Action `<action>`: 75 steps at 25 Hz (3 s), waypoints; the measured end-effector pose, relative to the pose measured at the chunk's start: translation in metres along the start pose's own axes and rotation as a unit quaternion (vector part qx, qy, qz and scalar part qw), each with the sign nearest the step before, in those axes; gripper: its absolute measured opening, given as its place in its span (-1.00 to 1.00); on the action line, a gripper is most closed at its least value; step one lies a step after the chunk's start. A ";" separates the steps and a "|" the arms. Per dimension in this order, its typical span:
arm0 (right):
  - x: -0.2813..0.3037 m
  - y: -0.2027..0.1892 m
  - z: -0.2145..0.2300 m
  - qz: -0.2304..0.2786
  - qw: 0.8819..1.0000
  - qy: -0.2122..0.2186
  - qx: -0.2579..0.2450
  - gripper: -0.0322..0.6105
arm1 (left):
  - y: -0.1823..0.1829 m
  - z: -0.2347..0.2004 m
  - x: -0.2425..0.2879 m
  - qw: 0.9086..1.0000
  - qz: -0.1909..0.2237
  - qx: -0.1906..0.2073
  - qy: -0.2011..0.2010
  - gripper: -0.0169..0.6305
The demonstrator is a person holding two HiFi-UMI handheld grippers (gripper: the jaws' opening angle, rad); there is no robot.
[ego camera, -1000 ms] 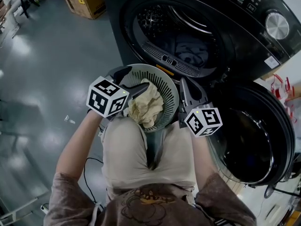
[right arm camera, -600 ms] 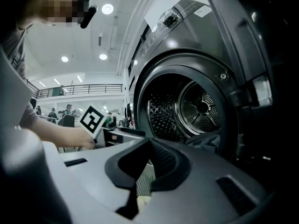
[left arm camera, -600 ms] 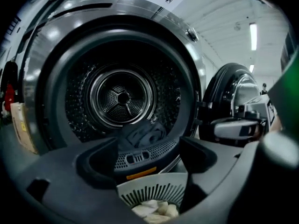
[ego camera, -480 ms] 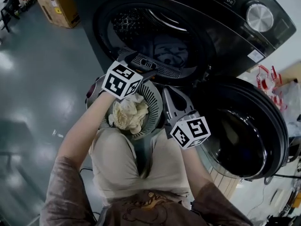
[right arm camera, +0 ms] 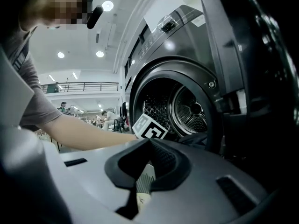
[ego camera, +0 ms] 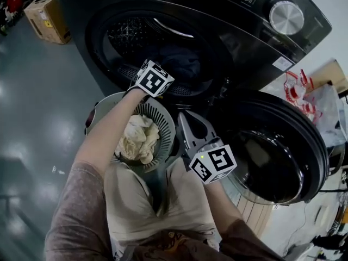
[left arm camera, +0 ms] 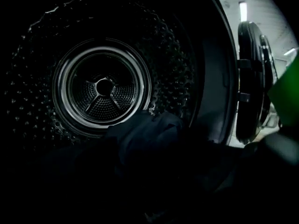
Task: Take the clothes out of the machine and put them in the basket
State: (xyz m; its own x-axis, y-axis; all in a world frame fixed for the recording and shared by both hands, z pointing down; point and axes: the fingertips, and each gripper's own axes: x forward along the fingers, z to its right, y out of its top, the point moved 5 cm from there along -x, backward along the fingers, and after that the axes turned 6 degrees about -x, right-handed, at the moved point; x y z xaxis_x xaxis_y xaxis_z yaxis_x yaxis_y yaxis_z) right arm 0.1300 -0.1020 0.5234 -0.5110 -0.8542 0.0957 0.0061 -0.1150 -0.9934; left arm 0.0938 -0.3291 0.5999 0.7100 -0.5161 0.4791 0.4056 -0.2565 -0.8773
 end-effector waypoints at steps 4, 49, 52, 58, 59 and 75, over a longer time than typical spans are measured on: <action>0.000 -0.003 -0.005 -0.005 1.000 0.002 0.000 -0.91 | 0.000 -0.008 0.027 0.999 -0.033 0.014 -0.019 0.33; -0.007 -0.008 0.008 -0.017 1.000 0.008 -0.006 -0.91 | 0.022 -0.001 -0.169 0.994 0.082 -0.048 0.060 -0.83; -0.005 -0.006 0.005 -0.018 1.000 0.022 -0.008 -0.91 | 0.014 0.008 -0.193 0.993 0.082 -0.054 0.066 -0.83; -0.001 -0.001 0.002 -0.008 0.999 0.032 -0.003 -0.91 | -0.013 0.027 -0.230 0.990 0.086 -0.081 0.070 -0.83; 0.000 0.000 0.002 -0.007 0.999 0.034 -0.002 -0.90 | -0.016 0.030 -0.235 0.990 0.088 -0.085 0.071 -0.83; 0.007 0.004 -0.002 0.004 0.999 0.043 0.000 -0.91 | -0.054 0.059 -0.274 0.994 0.037 -0.085 0.051 -0.76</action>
State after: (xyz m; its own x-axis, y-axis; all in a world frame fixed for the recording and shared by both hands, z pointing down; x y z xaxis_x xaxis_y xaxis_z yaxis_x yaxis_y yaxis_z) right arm 0.1248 -0.1078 0.5205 -0.5837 -0.8078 0.0823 0.0104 -0.1088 -0.9940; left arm -0.0886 -0.1257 0.5176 0.6683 -0.6170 0.4155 0.2452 -0.3446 -0.9062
